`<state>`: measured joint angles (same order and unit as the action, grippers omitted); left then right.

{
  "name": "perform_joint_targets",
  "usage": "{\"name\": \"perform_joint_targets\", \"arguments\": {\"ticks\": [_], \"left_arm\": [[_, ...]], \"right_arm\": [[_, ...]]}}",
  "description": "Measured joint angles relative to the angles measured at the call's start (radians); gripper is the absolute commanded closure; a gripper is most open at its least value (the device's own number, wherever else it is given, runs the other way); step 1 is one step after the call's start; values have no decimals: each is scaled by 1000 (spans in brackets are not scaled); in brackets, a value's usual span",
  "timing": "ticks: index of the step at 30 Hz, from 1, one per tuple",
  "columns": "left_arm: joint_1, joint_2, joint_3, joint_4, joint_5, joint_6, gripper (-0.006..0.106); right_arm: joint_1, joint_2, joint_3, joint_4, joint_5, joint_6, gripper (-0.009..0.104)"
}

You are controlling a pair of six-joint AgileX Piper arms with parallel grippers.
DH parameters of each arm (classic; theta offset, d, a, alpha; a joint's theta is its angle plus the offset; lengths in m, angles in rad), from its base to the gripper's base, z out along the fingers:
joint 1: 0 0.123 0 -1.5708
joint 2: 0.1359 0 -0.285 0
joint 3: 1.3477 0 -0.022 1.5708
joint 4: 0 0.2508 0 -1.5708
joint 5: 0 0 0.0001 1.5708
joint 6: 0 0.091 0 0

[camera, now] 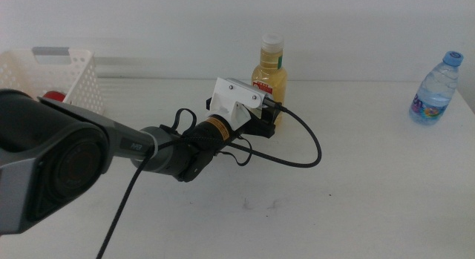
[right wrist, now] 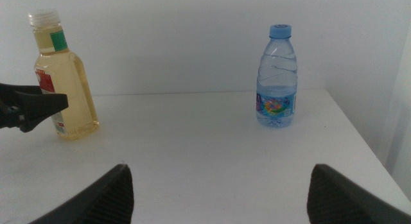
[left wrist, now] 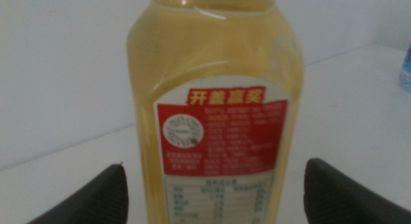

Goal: Use arms to grab the bottles and put them into the dustbin to the left of the table.

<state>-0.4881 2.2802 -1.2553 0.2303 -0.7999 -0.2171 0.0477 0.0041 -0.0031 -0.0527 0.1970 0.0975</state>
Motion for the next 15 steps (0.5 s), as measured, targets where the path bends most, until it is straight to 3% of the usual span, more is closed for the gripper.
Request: {"name": "perform_joint_targets", "arguments": {"ticks": [15], "left_arm": [[0, 104, -185, 34, 82, -17, 7]], "right_arm": [[0, 0, 0, 0, 0, 2, 14]]}}
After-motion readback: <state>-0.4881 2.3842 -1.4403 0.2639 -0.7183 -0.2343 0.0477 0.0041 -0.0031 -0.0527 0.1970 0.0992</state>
